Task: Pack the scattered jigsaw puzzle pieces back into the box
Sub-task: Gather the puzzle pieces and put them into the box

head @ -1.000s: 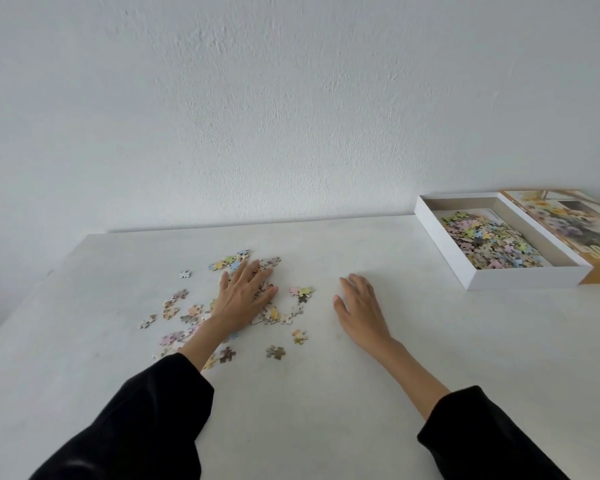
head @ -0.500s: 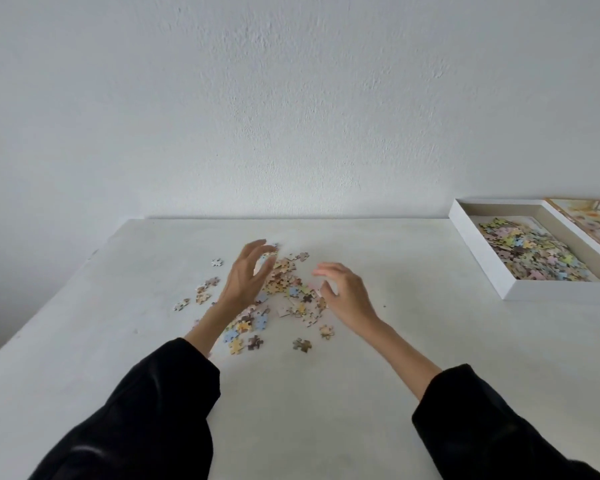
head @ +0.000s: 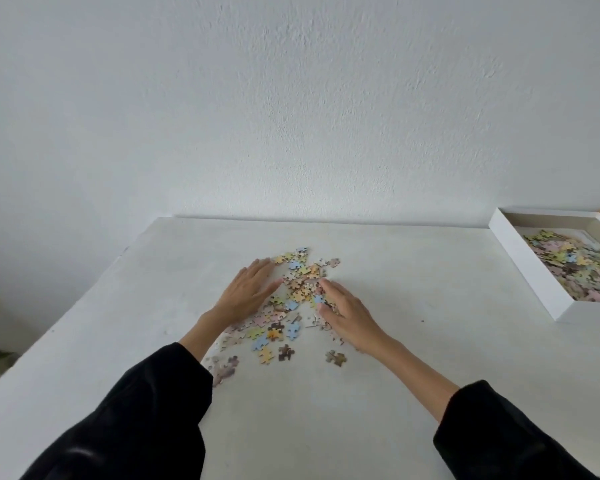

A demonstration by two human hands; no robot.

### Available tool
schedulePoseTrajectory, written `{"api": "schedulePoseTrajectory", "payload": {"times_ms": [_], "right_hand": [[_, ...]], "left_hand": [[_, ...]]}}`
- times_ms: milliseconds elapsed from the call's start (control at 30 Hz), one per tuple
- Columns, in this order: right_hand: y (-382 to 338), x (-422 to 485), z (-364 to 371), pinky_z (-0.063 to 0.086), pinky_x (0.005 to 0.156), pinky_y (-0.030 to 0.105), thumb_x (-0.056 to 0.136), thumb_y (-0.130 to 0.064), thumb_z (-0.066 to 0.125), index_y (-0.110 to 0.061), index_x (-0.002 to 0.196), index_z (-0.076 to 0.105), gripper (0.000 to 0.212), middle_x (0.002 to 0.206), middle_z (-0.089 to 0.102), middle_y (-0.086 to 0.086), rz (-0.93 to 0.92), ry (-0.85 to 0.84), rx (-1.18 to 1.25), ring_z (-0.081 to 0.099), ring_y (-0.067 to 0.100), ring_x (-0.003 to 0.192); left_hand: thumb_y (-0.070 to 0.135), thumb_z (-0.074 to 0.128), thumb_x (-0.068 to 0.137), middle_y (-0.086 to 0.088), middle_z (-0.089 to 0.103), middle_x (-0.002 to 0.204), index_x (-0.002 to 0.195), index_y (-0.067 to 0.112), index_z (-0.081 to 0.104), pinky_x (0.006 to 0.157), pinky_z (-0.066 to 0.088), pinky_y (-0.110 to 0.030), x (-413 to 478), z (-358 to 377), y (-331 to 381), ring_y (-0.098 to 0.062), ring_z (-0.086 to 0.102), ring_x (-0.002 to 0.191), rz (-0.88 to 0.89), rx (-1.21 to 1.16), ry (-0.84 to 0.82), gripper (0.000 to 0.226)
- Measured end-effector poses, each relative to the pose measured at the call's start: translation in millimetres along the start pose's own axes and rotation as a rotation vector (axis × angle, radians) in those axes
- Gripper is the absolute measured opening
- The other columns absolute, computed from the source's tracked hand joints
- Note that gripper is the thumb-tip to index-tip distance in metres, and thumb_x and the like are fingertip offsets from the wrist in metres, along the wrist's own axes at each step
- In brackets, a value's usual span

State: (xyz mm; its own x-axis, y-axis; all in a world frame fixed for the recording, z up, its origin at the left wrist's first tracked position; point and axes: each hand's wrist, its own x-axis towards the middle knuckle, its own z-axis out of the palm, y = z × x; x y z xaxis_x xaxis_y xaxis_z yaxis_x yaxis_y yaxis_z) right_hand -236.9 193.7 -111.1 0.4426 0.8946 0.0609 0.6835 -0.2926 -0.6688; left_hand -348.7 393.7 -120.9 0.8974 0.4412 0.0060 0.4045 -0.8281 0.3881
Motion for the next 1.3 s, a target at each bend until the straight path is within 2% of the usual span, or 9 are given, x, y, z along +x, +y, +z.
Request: {"api": "schedulePoseTrajectory", "payload": {"times_ms": [100, 200, 433, 567, 733, 900, 1067, 1200, 1300], "right_hand": [[0, 20, -14, 0.034, 0.108, 0.034, 0.094, -0.019, 0.046, -0.016, 0.137, 0.038, 0.044, 0.140, 0.043, 0.005, -0.024, 0.143, 0.059, 0.041, 0.019, 0.129], [10, 48, -31, 0.031, 0.103, 0.030, 0.093, -0.017, 0.047, -0.013, 0.133, 0.042, 0.040, 0.134, 0.046, 0.007, 0.008, 0.190, -0.011, 0.042, 0.021, 0.126], [32, 76, -28, 0.011, 0.114, 0.032, 0.097, -0.027, 0.038, -0.019, 0.142, 0.029, 0.047, 0.152, 0.026, -0.001, 0.025, -0.024, -0.164, 0.016, 0.016, 0.141], [38, 70, -23, 0.011, 0.113, 0.030, 0.098, -0.024, 0.037, -0.022, 0.139, 0.038, 0.041, 0.149, 0.031, -0.006, -0.043, -0.019, -0.159, 0.017, 0.012, 0.141], [32, 77, -28, 0.030, 0.109, 0.036, 0.096, -0.017, 0.041, -0.015, 0.130, 0.048, 0.035, 0.136, 0.049, 0.003, -0.044, 0.056, 0.010, 0.041, 0.018, 0.128], [14, 103, -27, 0.020, 0.112, 0.037, 0.096, -0.026, 0.040, -0.019, 0.142, 0.028, 0.048, 0.151, 0.024, -0.001, -0.016, -0.123, -0.068, 0.019, 0.017, 0.140], [2, 108, -8, 0.013, 0.114, 0.039, 0.097, -0.032, 0.036, -0.023, 0.143, 0.027, 0.048, 0.153, 0.020, -0.005, -0.069, -0.208, -0.202, 0.012, 0.015, 0.142], [4, 96, -5, 0.014, 0.115, 0.040, 0.097, -0.034, 0.036, -0.026, 0.141, 0.031, 0.045, 0.151, 0.025, -0.006, -0.102, -0.175, -0.225, 0.015, 0.014, 0.141], [2, 83, -13, 0.016, 0.113, 0.041, 0.095, -0.044, 0.037, -0.027, 0.143, 0.028, 0.051, 0.153, 0.022, -0.004, -0.098, -0.169, -0.178, 0.016, 0.016, 0.142]], "left_hand": [[0.058, 0.025, 0.090, -0.006, 0.032, 0.148, 0.142, 0.018, 0.030, 0.105, 0.030, -0.031, 7, -5, 13, -0.020, 0.039, 0.130, 0.065, -0.267, 0.068, 0.066], [0.041, 0.034, 0.096, -0.006, 0.038, 0.143, 0.138, 0.016, 0.037, 0.101, 0.029, -0.027, 23, -13, 14, -0.020, 0.040, 0.129, 0.058, -0.290, 0.155, 0.049], [0.062, 0.016, 0.090, -0.003, 0.020, 0.154, 0.147, 0.021, 0.017, 0.115, 0.003, -0.042, 63, -10, 15, -0.018, 0.014, 0.143, 0.096, -0.143, -0.048, 0.070], [0.086, 0.002, 0.066, 0.002, 0.026, 0.152, 0.142, 0.027, 0.031, 0.116, 0.003, -0.042, 71, -6, 11, -0.013, 0.016, 0.142, 0.184, -0.182, -0.069, 0.101], [0.069, 0.029, 0.082, -0.001, 0.052, 0.136, 0.131, 0.023, 0.049, 0.106, 0.033, -0.033, 56, -18, 4, -0.015, 0.046, 0.125, 0.134, -0.486, -0.008, 0.070], [0.031, 0.033, 0.099, -0.006, 0.051, 0.135, 0.129, 0.012, 0.051, 0.100, 0.032, -0.026, 40, -33, -11, -0.021, 0.045, 0.126, 0.015, -0.403, 0.097, 0.040], [0.044, 0.021, 0.098, -0.003, 0.028, 0.151, 0.140, 0.015, 0.037, 0.114, 0.009, -0.034, 22, -24, -32, -0.017, 0.019, 0.142, -0.043, -0.259, 0.030, 0.053], [0.086, -0.013, 0.060, 0.004, 0.011, 0.156, 0.145, 0.028, 0.021, 0.116, -0.002, -0.037, 11, -11, -27, -0.012, 0.003, 0.144, -0.031, -0.062, 0.014, 0.109], [0.086, -0.004, 0.066, 0.001, 0.017, 0.155, 0.145, 0.025, 0.023, 0.116, 0.002, -0.038, 5, -19, -12, -0.015, 0.008, 0.144, -0.026, -0.208, -0.032, 0.103]]}}
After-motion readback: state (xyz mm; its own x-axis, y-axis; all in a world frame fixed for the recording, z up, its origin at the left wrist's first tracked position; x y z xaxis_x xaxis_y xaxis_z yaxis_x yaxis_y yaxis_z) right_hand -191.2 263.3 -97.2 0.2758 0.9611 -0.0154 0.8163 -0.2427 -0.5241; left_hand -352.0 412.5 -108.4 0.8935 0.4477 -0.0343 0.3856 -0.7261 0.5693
